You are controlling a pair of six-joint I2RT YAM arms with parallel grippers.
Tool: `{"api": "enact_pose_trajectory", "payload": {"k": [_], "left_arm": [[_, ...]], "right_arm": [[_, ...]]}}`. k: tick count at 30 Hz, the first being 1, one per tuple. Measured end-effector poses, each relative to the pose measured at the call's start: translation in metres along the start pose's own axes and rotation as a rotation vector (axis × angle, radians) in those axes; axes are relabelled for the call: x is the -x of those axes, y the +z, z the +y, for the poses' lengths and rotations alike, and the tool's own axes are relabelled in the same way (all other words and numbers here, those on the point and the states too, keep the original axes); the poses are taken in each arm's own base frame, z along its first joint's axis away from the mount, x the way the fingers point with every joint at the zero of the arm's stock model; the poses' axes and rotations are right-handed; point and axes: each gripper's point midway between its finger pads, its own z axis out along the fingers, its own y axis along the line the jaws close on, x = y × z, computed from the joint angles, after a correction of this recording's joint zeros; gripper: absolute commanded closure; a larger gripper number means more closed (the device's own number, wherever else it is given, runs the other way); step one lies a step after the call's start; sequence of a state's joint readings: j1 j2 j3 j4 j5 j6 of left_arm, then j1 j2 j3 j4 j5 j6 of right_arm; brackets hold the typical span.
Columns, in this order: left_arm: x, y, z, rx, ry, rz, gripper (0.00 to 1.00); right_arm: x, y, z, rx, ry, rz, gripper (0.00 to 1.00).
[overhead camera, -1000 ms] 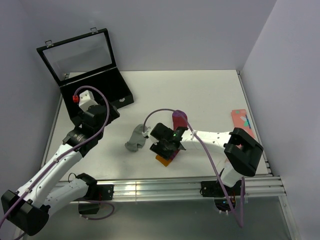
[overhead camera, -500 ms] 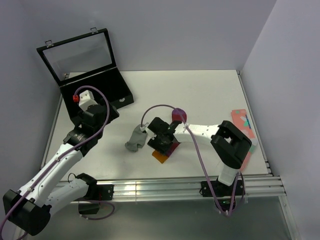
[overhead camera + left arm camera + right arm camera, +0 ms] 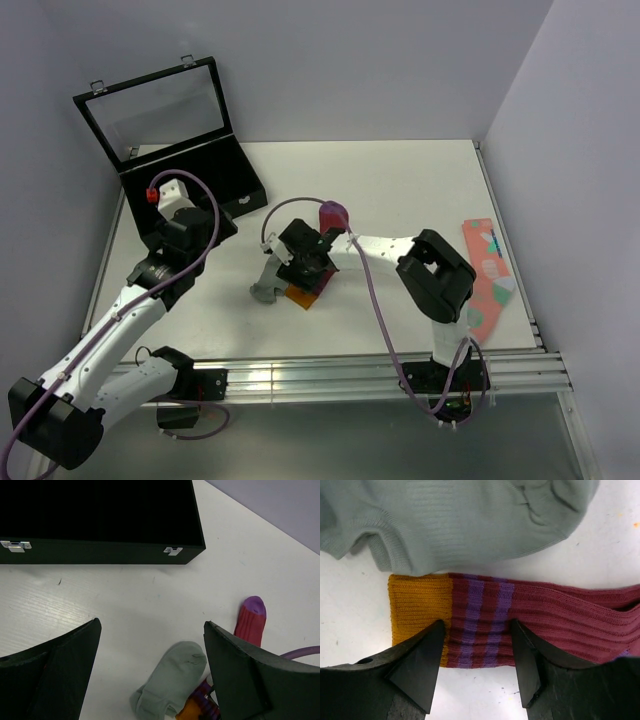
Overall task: Roll the socks
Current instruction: Move the sock to the center of the board.
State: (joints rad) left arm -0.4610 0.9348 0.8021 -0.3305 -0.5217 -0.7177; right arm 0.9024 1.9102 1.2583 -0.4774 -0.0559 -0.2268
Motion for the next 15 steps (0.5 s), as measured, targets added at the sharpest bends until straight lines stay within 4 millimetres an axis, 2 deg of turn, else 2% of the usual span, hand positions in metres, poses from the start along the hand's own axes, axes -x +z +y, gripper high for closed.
{"api": "enact_pose_trajectory", "payload": {"k": [8,12,15], "left_arm": [[0.0,0.001,-0.001,-0.003,-0.002,0.003,0.1],[0.0,0.002,-0.002,-0.008,-0.004,0.003,0.1],[-0.001,0.003,-0.003,-0.009,-0.003,0.006,0.11]], "right_arm": [[0.0,-0.007,-0.022,-0.056,0.033,-0.027,0.38],[0.003,-0.027,-0.033,-0.099,0.052,-0.059,0.38],[0.013,-0.045,-0.032,-0.108,0.054,-0.111,0.42]]}}
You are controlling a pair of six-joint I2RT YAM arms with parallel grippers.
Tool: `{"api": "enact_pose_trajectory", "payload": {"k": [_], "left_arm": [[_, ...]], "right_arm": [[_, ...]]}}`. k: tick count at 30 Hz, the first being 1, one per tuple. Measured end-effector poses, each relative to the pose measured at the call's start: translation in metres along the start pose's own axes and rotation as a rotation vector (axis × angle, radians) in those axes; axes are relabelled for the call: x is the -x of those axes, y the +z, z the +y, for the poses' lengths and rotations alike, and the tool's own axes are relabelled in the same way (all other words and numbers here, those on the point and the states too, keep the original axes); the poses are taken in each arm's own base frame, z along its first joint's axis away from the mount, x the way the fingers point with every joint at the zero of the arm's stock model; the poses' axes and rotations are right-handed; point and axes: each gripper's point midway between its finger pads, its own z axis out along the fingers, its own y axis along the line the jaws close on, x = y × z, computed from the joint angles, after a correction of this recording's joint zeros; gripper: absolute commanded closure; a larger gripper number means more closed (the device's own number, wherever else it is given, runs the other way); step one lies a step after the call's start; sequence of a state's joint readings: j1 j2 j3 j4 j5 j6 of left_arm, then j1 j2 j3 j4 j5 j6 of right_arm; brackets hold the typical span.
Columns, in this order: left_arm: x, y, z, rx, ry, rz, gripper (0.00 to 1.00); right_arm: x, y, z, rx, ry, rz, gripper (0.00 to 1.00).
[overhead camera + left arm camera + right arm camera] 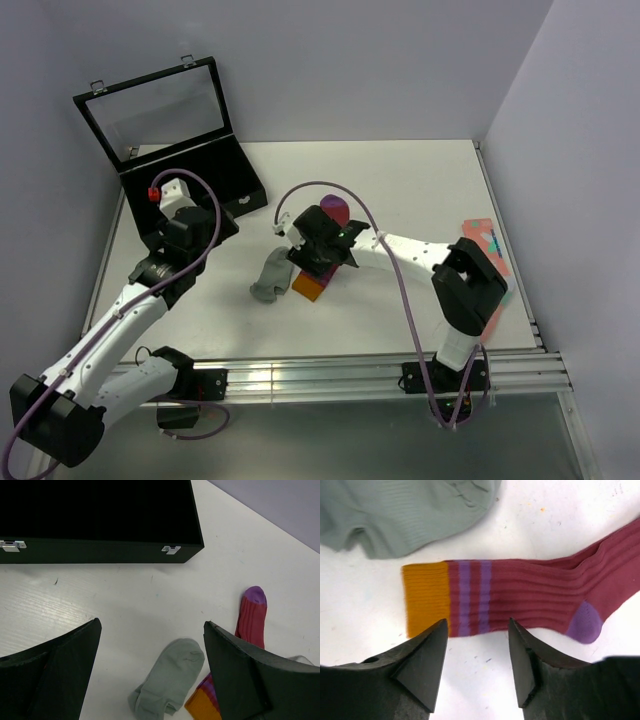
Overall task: Roll the socks
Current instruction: Move the sock to the center of the board, then roll the sock at the center of the board.
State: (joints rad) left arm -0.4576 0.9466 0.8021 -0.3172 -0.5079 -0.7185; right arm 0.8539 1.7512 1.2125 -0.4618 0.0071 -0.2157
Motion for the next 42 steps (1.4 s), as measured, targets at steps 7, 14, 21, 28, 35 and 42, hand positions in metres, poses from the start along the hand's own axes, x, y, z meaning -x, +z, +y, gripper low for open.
{"api": "enact_pose_trajectory", "payload": {"k": [7,14,21,28,35,42], "left_arm": [[-0.003,0.003,-0.002,-0.004,0.003,0.011,0.11],[-0.004,0.004,-0.003,-0.009,0.001,0.012,0.11],[-0.004,0.005,-0.004,-0.01,0.002,0.014,0.1],[-0.005,0.007,-0.003,-0.006,0.002,0.019,0.1],[-0.004,0.008,-0.002,-0.008,0.0,0.019,0.11],[-0.003,0.009,-0.004,-0.015,-0.004,0.018,0.1]], "right_arm": [[-0.008,-0.008,0.035,0.041,-0.036,0.0,0.5],[-0.027,0.001,0.066,0.075,-0.079,0.056,0.5],[-0.035,0.012,0.063,0.042,-0.077,0.091,0.51],[-0.037,0.016,0.063,0.033,-0.069,0.105,0.51],[-0.029,0.015,0.064,0.02,-0.072,0.086,0.51],[-0.021,0.018,0.069,0.019,-0.077,0.071,0.52]]}}
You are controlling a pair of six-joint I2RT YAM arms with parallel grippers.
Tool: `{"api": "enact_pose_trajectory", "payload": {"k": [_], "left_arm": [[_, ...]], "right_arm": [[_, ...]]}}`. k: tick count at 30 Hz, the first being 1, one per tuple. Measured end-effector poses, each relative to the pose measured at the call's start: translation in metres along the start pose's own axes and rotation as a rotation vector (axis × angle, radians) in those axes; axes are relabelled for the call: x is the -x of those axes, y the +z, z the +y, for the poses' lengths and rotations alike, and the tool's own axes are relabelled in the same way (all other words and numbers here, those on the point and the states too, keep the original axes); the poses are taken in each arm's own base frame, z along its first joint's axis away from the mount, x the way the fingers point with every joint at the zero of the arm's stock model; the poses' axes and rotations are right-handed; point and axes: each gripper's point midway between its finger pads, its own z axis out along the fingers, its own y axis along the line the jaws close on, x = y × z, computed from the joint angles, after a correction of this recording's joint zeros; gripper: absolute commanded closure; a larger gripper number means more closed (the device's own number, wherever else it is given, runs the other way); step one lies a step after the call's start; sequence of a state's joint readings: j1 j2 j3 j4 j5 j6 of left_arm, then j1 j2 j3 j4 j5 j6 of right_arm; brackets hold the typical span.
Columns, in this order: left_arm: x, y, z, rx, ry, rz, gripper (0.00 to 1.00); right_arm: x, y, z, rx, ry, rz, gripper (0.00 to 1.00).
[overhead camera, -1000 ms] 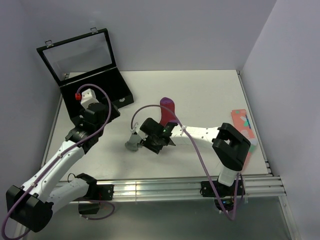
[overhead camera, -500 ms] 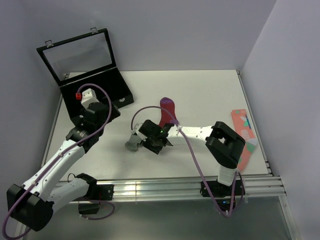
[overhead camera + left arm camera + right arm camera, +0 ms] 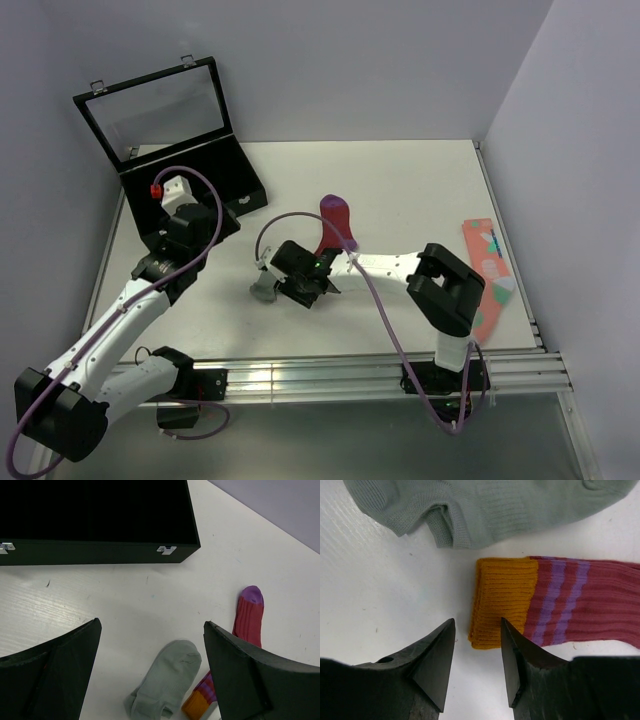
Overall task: Roll the socks
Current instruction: Roll the sock at the center of the board.
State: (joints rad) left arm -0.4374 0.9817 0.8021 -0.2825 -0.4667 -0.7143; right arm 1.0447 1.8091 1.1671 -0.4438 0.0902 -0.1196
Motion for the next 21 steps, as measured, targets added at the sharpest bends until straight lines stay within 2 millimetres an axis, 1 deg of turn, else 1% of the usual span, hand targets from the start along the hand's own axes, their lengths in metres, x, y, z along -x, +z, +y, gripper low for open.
{"api": "enact_pose_trajectory", "payload": {"k": [4,10,11,14,17,21], "left_arm": [[0.0011,0.0012,-0.0004,-0.001,-0.003,-0.004,0.1],[-0.003,0.0031,0.0021,0.0,-0.003,0.003,0.11],[-0.0036,0.0035,0.0021,-0.001,-0.003,0.004,0.11],[-0.0044,0.0039,0.0009,-0.008,-0.004,0.006,0.11],[-0.0053,0.004,0.0003,-0.013,-0.005,0.009,0.11],[-0.0056,0.0041,0.0004,-0.014,-0.005,0.01,0.11]], "right_arm": [[-0.0063,0.0083,0.0027,0.003,-0.005,0.026,0.53],[-0.006,0.0096,0.0022,-0.001,-0.002,0.025,0.56],[-0.0057,0.0096,0.0023,-0.001,-0.002,0.024,0.59],[-0.0056,0.0103,0.0029,0.003,-0.003,0.023,0.64],[-0.006,0.0106,0.0025,0.008,-0.003,0.025,0.64],[-0.0069,0.0114,-0.0002,0.01,0.002,0.025,0.61]]}}
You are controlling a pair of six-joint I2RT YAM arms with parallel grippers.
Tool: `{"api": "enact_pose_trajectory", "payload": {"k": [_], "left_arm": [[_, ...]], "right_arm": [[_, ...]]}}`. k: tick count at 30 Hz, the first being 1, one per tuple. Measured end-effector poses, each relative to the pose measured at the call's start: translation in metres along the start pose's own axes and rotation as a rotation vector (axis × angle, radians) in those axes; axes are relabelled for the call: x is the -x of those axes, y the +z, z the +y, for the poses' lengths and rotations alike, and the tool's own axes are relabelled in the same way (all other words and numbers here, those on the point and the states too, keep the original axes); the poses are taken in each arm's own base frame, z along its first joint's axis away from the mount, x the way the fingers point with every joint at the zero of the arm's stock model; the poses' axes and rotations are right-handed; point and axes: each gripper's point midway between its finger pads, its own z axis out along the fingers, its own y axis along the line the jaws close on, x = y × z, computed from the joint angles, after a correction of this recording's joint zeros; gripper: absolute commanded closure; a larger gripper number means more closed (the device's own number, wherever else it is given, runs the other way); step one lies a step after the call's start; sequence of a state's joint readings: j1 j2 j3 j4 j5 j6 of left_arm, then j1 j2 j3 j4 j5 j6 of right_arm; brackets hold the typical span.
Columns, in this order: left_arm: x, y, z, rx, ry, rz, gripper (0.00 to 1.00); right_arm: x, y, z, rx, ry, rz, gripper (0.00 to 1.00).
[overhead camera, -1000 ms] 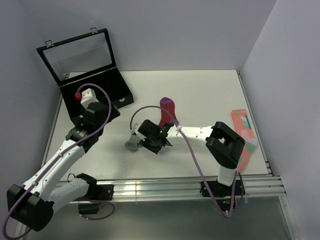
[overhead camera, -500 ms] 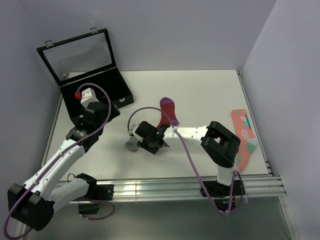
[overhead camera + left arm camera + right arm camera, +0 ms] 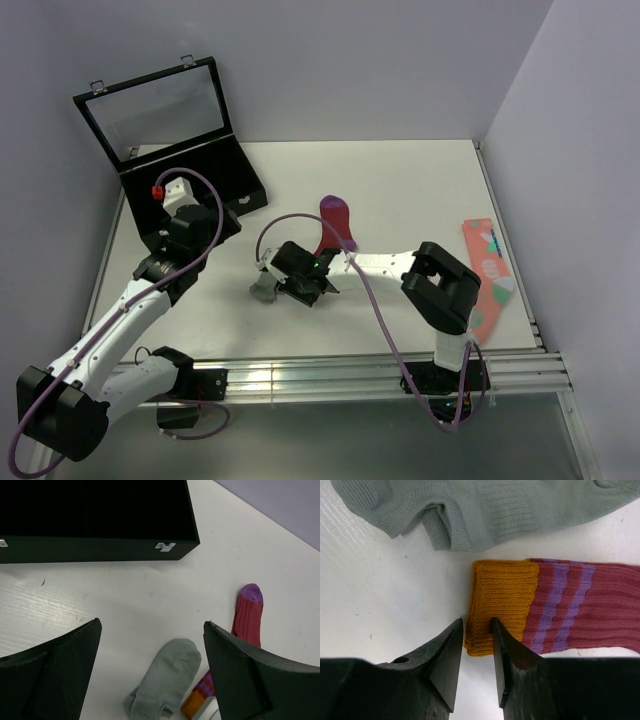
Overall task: Roll the socks
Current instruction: Roll the sock at the center of the board.
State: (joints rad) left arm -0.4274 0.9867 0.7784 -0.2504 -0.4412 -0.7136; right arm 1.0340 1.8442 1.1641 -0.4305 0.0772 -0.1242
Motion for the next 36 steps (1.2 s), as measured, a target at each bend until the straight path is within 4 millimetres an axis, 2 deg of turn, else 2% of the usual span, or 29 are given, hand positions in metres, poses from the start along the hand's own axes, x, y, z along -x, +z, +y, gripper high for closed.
{"api": "enact_pose_trajectory", "payload": {"k": [4,8,15,20,25,28,32,33,36], "left_arm": [[0.0,0.0,0.0,-0.001,-0.001,-0.001,0.11],[-0.002,0.001,0.001,0.001,0.001,0.002,0.11],[-0.007,0.003,0.003,0.002,0.005,0.014,0.12],[-0.011,0.005,-0.001,-0.026,-0.003,0.016,0.16],[-0.027,0.007,-0.005,-0.081,0.002,0.038,0.24],[-0.037,0.003,-0.017,-0.142,0.031,0.036,0.29],[-0.048,-0.008,-0.05,-0.271,0.078,0.022,0.41],[-0.052,-0.01,-0.059,-0.308,0.089,0.021,0.45],[-0.065,-0.011,-0.079,-0.39,0.124,0.025,0.49]], "right_arm": [[-0.001,0.001,0.001,0.011,0.002,-0.003,0.62],[-0.001,0.001,0.001,0.013,-0.005,-0.003,0.73],[0.0,0.001,-0.002,0.064,0.011,-0.012,0.82],[-0.002,-0.004,-0.001,0.173,0.033,-0.027,0.85],[-0.014,-0.022,-0.001,0.354,0.089,-0.016,0.85],[-0.023,-0.034,-0.009,0.459,0.148,-0.009,0.85],[-0.027,-0.051,-0.018,0.58,0.207,-0.006,0.88],[-0.026,-0.054,-0.018,0.609,0.215,-0.006,0.88],[-0.027,-0.057,-0.015,0.704,0.236,0.005,0.89]]}}
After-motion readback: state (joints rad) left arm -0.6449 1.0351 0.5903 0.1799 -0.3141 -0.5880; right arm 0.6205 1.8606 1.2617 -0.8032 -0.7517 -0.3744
